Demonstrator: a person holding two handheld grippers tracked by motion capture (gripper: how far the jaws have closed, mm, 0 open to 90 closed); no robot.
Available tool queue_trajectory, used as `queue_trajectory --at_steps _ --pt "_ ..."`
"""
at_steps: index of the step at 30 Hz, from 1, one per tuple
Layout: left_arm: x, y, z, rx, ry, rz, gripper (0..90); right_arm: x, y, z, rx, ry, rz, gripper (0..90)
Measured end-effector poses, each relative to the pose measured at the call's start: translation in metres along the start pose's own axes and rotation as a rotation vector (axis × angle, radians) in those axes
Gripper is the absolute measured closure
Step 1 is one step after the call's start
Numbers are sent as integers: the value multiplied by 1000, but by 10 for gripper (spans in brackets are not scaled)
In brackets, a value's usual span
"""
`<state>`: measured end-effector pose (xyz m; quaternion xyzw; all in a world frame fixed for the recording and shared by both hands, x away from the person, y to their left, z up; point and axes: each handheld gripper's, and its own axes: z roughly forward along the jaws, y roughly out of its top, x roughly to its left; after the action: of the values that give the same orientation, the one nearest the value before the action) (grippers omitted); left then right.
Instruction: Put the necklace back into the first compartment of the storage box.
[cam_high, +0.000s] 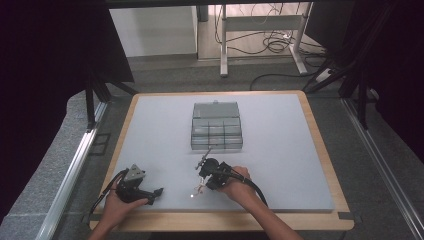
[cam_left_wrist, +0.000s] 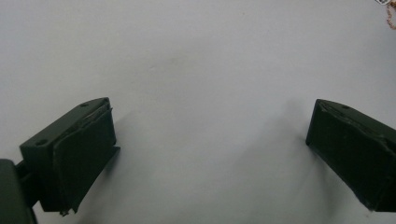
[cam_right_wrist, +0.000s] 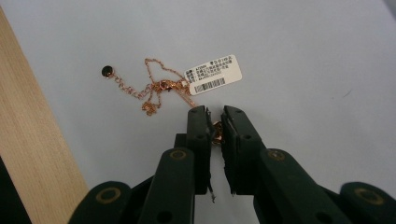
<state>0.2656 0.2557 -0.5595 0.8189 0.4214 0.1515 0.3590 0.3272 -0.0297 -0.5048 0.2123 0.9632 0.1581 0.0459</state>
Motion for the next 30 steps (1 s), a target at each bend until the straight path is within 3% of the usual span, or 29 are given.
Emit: queue_trajectory --at_steps 16,30 --pt "0 0 0 0 0 0 16 -4 0 -3 -18 28 2 808" --pt "0 0 0 -2 0 -3 16 -5 8 -40 -111 28 1 810"
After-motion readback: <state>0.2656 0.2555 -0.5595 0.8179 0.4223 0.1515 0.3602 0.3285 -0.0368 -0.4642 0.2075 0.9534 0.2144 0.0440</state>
